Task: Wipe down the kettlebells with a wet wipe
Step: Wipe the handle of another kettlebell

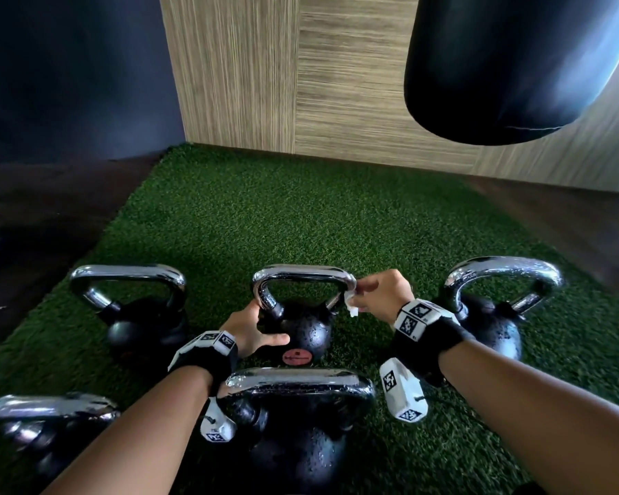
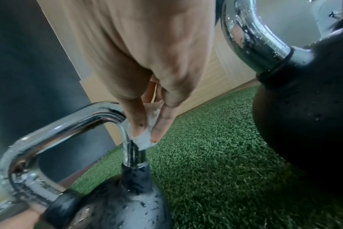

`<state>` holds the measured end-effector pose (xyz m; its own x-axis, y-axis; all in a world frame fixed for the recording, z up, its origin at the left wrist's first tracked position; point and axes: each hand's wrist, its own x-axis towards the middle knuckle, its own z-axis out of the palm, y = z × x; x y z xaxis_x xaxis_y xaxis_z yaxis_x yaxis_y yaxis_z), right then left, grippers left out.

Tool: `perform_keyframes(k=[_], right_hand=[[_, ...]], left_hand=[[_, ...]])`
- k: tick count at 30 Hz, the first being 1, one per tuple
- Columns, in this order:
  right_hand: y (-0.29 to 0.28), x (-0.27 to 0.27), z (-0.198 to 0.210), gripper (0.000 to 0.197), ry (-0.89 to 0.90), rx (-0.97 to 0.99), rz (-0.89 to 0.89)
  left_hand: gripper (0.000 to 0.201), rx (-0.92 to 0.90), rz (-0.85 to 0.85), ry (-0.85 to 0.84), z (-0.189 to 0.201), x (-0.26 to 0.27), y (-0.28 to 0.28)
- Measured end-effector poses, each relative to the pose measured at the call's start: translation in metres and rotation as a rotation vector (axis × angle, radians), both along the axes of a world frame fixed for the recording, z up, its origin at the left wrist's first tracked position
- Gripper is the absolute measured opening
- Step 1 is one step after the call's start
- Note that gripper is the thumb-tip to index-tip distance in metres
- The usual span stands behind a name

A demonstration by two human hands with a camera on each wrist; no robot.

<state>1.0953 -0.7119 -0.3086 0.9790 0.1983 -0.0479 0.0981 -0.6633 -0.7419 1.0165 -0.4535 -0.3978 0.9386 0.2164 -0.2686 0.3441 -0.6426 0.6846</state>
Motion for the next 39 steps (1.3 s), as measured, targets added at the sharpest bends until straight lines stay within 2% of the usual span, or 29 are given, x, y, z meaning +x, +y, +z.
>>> perform_keyframes(k=[3, 8, 12, 14, 16, 17, 19, 21, 22, 25, 27, 31, 33, 36, 39], right_hand=[[0.002, 0.004, -0.004, 0.024, 0.018, 0.025, -0.005], [0.007, 0.011, -0.017, 0.011, 0.234, 0.143, 0.031], [0.009, 0.011, -0.029, 0.010, 0.212, 0.068, 0.075], [0.007, 0.011, -0.024, 0.012, 0.244, 0.004, 0.104], [0.008, 0.006, -0.011, 0.012, 0.317, -0.132, 0.213], [0.008, 0.001, -0.002, 0.012, 0.353, -0.180, 0.307], [0.011, -0.009, 0.021, 0.017, 0.332, -0.217, 0.513], [0.016, -0.020, 0.049, 0.013, 0.222, -0.132, 0.604], [0.021, -0.024, 0.061, 0.012, 0.163, -0.037, 0.607], [0.036, -0.032, 0.084, 0.019, 0.009, 0.281, 0.517], [0.046, -0.036, 0.089, 0.020, -0.110, 0.348, 0.445], [0.063, -0.038, 0.092, 0.026, -0.213, 0.438, 0.376], [0.069, -0.035, 0.091, 0.032, -0.361, 0.362, 0.297], [0.075, -0.030, 0.088, 0.047, -0.536, 0.194, 0.170], [0.069, -0.022, 0.083, 0.071, -0.506, 0.153, 0.258]], left_hand=[[0.106, -0.004, -0.005, -0.010, -0.002, 0.001, 0.001], [0.101, 0.033, -0.065, 0.004, 0.002, 0.001, -0.001], [0.096, 0.091, -0.115, 0.065, 0.013, -0.003, -0.001], [0.082, 0.128, -0.117, 0.147, 0.028, -0.005, 0.003], [0.048, 0.241, -0.044, 0.155, 0.050, -0.004, 0.012], [0.033, 0.296, 0.024, 0.103, 0.063, -0.005, 0.017], [0.019, 0.346, 0.153, -0.092, 0.092, -0.007, 0.025], [0.015, 0.233, 0.203, -0.324, 0.119, -0.006, 0.028], [0.018, 0.076, 0.181, -0.379, 0.131, -0.006, 0.027], [0.029, -0.409, 0.017, -0.287, 0.166, -0.008, 0.010], [0.028, -0.554, -0.048, -0.250, 0.179, -0.012, 0.002], [0.021, -0.632, -0.057, -0.320, 0.184, -0.016, -0.004], [0.017, -0.697, -0.065, -0.329, 0.182, -0.015, -0.004], [0.023, -0.745, -0.084, -0.338, 0.179, -0.010, -0.003], [0.024, -0.673, -0.102, -0.341, 0.174, -0.002, 0.000]])
